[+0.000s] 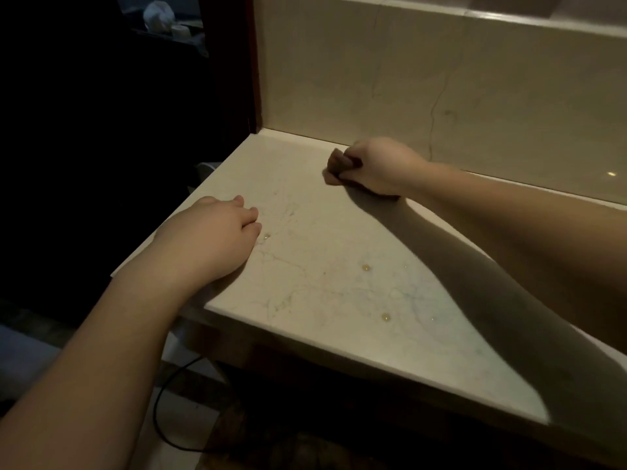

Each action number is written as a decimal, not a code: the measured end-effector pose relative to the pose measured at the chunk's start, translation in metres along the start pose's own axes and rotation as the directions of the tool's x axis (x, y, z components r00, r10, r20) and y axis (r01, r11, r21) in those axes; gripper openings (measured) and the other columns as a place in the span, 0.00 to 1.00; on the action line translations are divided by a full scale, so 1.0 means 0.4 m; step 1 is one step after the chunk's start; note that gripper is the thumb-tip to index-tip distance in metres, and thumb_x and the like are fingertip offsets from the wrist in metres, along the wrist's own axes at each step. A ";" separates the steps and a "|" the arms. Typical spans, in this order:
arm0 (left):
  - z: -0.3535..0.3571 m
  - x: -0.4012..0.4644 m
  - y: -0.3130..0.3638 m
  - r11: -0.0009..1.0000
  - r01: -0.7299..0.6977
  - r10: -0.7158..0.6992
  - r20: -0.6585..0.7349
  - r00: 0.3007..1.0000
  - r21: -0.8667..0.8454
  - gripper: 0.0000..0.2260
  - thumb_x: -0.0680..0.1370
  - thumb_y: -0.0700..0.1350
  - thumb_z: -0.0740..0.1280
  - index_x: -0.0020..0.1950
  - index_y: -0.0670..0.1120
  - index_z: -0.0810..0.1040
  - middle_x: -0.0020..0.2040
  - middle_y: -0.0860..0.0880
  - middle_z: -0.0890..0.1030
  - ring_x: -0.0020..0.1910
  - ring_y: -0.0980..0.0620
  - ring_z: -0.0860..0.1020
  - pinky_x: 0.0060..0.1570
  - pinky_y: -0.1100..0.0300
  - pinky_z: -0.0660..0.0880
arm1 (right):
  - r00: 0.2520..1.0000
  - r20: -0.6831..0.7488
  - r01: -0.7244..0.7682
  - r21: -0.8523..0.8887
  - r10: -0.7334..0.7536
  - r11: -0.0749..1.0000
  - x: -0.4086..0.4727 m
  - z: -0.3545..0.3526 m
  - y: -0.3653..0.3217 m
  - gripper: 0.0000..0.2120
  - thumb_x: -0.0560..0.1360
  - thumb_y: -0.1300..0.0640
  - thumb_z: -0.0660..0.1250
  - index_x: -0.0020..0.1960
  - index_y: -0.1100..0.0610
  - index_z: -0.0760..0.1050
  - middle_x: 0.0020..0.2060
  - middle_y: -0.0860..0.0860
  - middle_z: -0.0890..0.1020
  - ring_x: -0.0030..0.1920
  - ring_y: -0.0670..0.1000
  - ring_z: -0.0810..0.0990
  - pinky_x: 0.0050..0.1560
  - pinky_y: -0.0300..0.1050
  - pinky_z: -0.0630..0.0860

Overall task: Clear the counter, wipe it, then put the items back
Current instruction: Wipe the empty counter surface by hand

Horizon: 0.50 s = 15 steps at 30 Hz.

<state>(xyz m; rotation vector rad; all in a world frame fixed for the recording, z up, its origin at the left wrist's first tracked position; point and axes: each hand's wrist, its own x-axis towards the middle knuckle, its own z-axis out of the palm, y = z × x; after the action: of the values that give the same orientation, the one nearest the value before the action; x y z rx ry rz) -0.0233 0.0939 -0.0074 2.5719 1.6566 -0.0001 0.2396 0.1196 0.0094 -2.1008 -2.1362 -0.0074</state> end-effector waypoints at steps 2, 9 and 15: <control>-0.004 -0.003 -0.004 1.000 -0.028 0.028 0.014 1.000 0.013 0.20 0.84 0.52 0.50 0.75 0.54 0.65 0.77 0.52 0.62 0.73 0.47 0.62 0.70 0.50 0.64 | 1.000 -0.020 -0.001 0.020 0.001 1.000 -0.012 0.008 -0.018 0.11 0.76 0.50 0.65 0.43 0.57 0.74 0.45 0.53 0.78 0.46 0.55 0.75 0.40 0.44 0.63; 0.002 0.013 -0.011 0.983 -0.091 0.084 0.048 0.995 0.162 0.19 0.84 0.49 0.48 0.73 0.51 0.68 0.72 0.47 0.68 0.67 0.43 0.68 0.65 0.48 0.70 | 0.967 0.070 0.235 0.128 -0.246 0.963 -0.223 -0.001 -0.153 0.08 0.75 0.51 0.68 0.41 0.55 0.75 0.41 0.48 0.73 0.42 0.50 0.71 0.43 0.45 0.68; -0.002 0.034 -0.021 0.973 -0.138 0.126 0.074 0.989 0.186 0.16 0.84 0.49 0.50 0.66 0.50 0.73 0.62 0.46 0.74 0.58 0.44 0.72 0.59 0.44 0.73 | 0.998 0.071 0.000 0.010 -0.001 1.000 -0.131 -0.024 -0.104 0.07 0.76 0.51 0.65 0.42 0.53 0.73 0.42 0.48 0.74 0.49 0.55 0.75 0.43 0.45 0.66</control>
<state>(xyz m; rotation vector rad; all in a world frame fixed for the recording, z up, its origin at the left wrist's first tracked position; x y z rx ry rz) -0.0253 0.1096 -0.0077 2.7859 1.5306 -0.2393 0.1996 0.0655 0.0172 -2.1253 -2.1716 0.0785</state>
